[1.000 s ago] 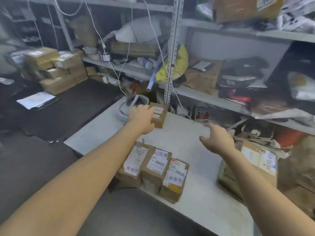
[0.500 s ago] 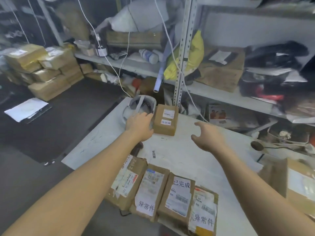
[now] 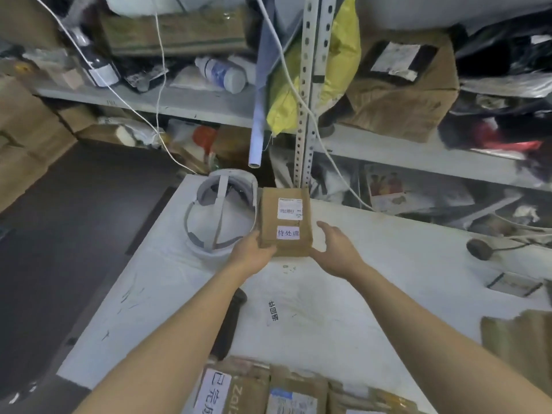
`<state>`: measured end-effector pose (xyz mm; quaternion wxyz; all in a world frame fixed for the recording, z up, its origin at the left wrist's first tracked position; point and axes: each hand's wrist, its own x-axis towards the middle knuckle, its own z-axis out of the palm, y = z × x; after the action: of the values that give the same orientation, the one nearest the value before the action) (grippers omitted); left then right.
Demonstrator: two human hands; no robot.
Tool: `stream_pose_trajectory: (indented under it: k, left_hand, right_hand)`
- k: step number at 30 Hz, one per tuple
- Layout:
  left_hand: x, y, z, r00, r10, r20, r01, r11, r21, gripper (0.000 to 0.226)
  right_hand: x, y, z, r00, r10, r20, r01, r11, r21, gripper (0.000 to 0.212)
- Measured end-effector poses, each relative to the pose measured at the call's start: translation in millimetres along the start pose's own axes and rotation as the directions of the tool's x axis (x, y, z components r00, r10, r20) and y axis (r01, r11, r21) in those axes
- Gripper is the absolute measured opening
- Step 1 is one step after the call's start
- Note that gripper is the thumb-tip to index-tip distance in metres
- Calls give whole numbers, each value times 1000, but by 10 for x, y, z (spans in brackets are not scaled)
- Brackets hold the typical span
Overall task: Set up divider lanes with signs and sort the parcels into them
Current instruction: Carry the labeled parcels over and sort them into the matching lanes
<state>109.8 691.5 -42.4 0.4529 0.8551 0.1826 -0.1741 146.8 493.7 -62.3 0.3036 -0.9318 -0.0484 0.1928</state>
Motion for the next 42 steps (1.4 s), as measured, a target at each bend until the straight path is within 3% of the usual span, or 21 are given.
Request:
stream_pose_trajectory:
  k: [3, 6, 8, 11, 14, 18, 26, 32, 35, 42]
  left_hand:
    - [319, -208, 45, 999, 18, 37, -15, 996, -83, 38]
    - [568, -402, 104, 997, 46, 61, -33, 981, -189, 48]
    - [668, -479, 126, 996, 31, 86, -6, 961, -275, 50]
    - [715, -512, 121, 991, 38, 129, 13, 927, -376, 49]
    - [730, -515, 175, 983, 55, 173, 20, 913, -408, 54]
    - [599, -341, 274, 975, 105, 194, -16, 911, -413, 42]
    - [55, 373, 567, 950, 282, 130, -209, 891, -403, 42]
    - [-691, 850, 1012, 887, 457, 69, -398, 830, -390, 42]
    - [-1191, 1098, 1295, 867, 497, 37, -449, 812, -374, 56]
    - [-2339, 1724, 2038, 820, 572, 11, -528, 764, -371, 61]
  right_hand:
    - [290, -70, 199, 995, 96, -14, -94, 990, 107, 76]
    - [468, -120, 345, 980, 198, 8, -191, 937, 292, 61]
    - [510, -95, 438, 973, 233, -2, -207, 869, 449, 55]
    - [481, -31, 530, 965, 255, -56, -186, 821, 541, 54]
    - [400, 8, 534, 955, 285, -81, -190, 799, 570, 54]
    - [197, 96, 413, 936, 327, -132, -181, 767, 615, 56]
    - [-607, 234, -237, 892, 349, -289, -52, 713, 700, 54]
    - [-1573, 505, -811, 830, 371, -416, 62, 681, 730, 50]
    - [-2086, 742, -1113, 806, 387, -447, 94, 663, 743, 53]
    - [-3293, 1367, -1808, 735, 371, -568, 137, 739, 660, 48]
